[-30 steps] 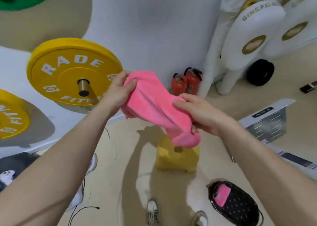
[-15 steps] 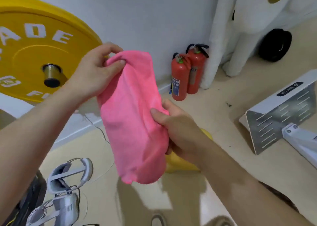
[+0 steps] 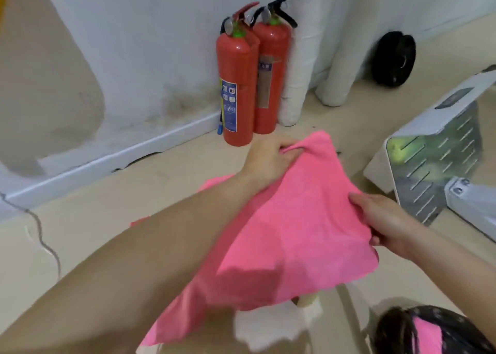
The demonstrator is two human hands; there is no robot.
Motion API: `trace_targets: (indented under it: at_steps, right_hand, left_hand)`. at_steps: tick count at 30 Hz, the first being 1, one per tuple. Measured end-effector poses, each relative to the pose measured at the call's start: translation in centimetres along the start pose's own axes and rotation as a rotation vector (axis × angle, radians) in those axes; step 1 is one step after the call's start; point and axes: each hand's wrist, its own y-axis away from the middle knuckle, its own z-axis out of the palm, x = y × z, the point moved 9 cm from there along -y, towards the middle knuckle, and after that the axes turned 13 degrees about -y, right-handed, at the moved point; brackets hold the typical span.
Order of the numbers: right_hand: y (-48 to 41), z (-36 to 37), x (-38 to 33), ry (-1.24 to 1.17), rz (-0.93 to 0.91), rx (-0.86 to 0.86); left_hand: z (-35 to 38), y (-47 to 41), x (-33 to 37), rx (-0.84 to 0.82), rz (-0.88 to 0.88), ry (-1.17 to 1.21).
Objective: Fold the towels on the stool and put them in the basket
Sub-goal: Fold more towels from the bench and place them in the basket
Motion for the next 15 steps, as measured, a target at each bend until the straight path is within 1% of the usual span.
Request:
trace_targets:
  at_steps: [2, 4, 6, 8, 11, 13, 15]
  right_hand:
    - [-3.0, -1.3, 2.7, 0.102, 0.020, 0.038]
    - [-5.2, -2.5, 4.6, 0.192, 0.034, 0.072]
    - [-6.9, -3.6, 5.8, 0.233, 0.039, 0.129]
    - [-7.5, -4.4, 6.4, 0.279, 0.048, 0.170]
    - [-7.8, -5.8, 6.6, 0.381, 0.047, 0.209]
    - [-8.0, -6.5, 6.2, 0.512, 0.068, 0.220]
    - [-8.1, -6.5, 4.8, 0.740, 0.045, 0.247]
  left_hand:
    - [3.3, -0.1, -1.0, -0.061, -0.029, 0.080]
    - [4.4, 0.0, -2.8, -0.107, -0.056, 0.077]
    - [3.7, 0.9, -5.7, -0.124, -0.104, -0.028]
    - [1.8, 2.9, -9.2, -0.136, -0.191, -0.144]
    - [0.3, 6.2, -12.8, -0.266, -0.263, -0.172]
    - [0.4, 7.9, -14.1, -0.369, -0.286, -0.152]
    - [0.3, 9.0, -15.2, -0.411, -0.321, -0.129]
